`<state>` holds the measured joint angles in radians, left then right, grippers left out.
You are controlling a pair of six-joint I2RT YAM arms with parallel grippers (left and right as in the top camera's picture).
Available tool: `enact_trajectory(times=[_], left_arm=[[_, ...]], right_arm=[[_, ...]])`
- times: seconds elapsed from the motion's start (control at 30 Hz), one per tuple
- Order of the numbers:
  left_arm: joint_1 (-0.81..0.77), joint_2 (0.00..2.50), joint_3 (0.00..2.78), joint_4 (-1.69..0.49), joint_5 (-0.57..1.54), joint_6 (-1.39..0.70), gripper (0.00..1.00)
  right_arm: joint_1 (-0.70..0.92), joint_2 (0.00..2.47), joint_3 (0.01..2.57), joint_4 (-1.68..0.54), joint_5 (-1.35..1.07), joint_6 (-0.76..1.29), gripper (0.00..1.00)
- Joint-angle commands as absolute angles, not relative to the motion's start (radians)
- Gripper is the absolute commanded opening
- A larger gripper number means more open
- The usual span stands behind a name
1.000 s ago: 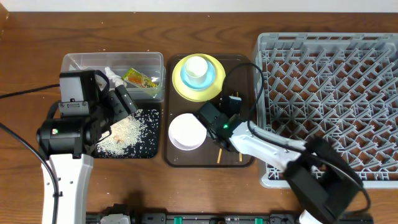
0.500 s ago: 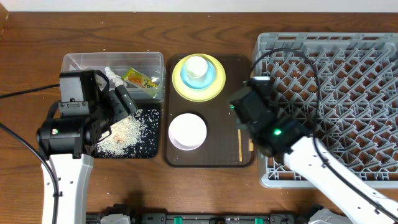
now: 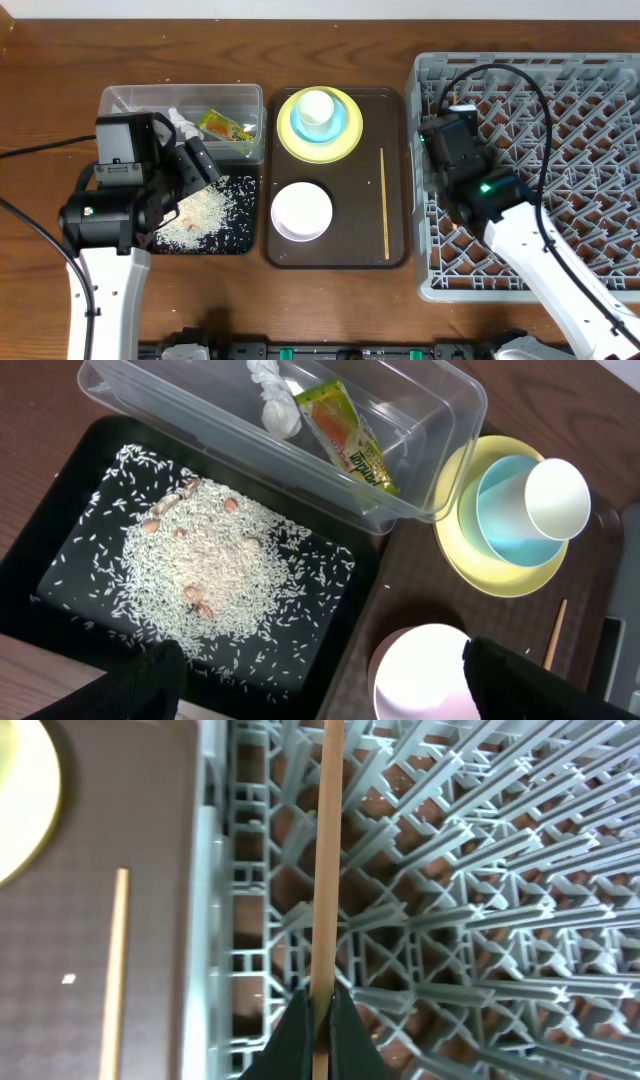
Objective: Sort waste into correct bins and load items into the dishwasher rack
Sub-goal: 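Carry one chopstick with right gripper into the dish rack and release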
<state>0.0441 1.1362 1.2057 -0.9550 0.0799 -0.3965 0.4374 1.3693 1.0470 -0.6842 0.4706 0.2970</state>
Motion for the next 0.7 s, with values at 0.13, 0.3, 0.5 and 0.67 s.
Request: enact_trajectory(times=[0.13,0.3,0.5,0.67], left_arm=[[0.048,1.137,1.201,-0.957,0.086,-0.398,0.91],[0.048,1.137,1.201,-0.957,0.086,-0.398,0.91],[0.048,1.137,1.201,-0.957,0.086,-0.398,0.91],[0.049,1.137,1.201,-0.957,0.086,-0.398,0.91]], right_arm=[[0.346,1.406,1.050,-0.660,0.485,0.204,0.01],[0.301,1.439,1.049,-0.641,0.468,0.204,0.01],[0.284,1.497,1.049,-0.604,0.442,0.204,0.01],[0.284,1.537,1.049,-0.580,0.432,0.200,0.02]])
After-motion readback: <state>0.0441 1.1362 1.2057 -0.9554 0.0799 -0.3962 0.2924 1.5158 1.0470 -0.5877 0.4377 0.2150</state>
